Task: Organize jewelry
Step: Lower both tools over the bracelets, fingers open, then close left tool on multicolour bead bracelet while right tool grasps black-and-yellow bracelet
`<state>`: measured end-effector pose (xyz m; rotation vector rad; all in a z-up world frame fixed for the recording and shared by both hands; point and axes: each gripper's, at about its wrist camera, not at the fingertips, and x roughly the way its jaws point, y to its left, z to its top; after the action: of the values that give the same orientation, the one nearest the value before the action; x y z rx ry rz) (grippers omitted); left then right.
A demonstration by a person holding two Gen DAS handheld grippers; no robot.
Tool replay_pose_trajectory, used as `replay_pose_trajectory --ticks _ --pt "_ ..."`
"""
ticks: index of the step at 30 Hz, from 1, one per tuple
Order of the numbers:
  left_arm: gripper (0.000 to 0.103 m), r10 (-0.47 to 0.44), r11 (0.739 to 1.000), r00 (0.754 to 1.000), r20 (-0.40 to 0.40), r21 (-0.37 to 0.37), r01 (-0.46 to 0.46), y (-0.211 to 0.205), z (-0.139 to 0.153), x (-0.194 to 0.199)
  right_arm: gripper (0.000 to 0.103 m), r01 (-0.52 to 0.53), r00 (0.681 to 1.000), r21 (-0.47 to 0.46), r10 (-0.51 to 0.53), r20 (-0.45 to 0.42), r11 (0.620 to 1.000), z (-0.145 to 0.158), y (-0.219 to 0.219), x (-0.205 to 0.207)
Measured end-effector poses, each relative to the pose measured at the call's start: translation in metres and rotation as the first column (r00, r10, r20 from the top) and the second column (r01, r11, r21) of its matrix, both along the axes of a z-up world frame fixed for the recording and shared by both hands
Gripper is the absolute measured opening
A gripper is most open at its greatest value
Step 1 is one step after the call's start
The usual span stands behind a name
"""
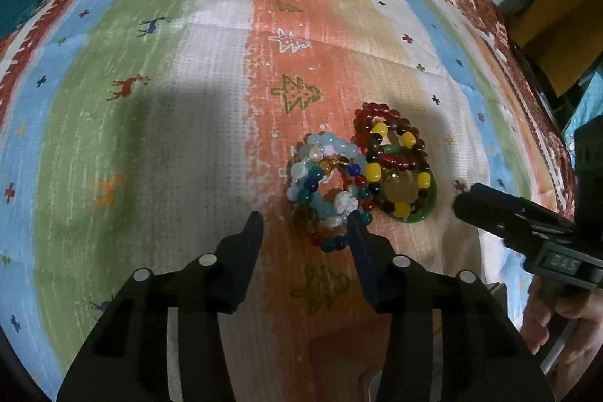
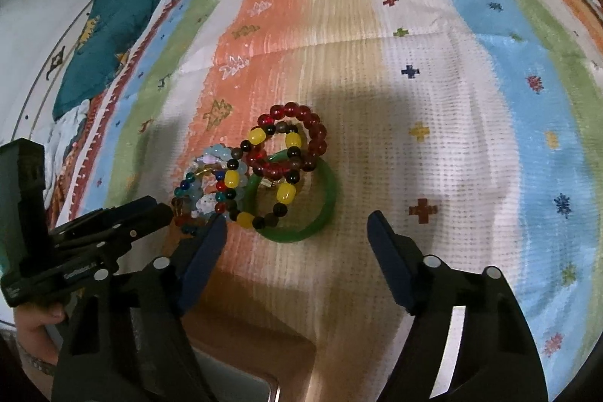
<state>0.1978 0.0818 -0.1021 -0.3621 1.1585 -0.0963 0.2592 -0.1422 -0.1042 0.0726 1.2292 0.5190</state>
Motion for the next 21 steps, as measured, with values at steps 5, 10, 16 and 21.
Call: replay_pose_trajectory --ticks 5,10,16,21 --pt "0.038 -0.019 1.000 1.000 0.005 -0.009 0.019 -0.002 0.001 0.006 0.064 -0.007 0.999 0.020 0.008 -0.032 1.000 -0.007 0.005 0.007" --pt "0.029 -0.034 0.999 0.999 -0.005 -0.002 0.034 -0.006 -0.003 0.013 0.049 -0.012 0.998 0.033 0.014 -0.062 0.999 -0.013 0.008 0.012" --pt "0.014 -0.037 0.999 0.999 -0.021 0.021 0.037 -0.005 -0.010 0.017 0.034 -0.011 0.997 0.043 0.014 -0.082 0.999 -0.017 0.009 0.016" --pt "0.010 -0.044 0.998 0.999 -0.022 0.034 0.045 -0.006 -0.013 0.019 0.022 -0.027 0.994 0.037 0.031 -0.107 0.999 -0.025 0.012 0.016"
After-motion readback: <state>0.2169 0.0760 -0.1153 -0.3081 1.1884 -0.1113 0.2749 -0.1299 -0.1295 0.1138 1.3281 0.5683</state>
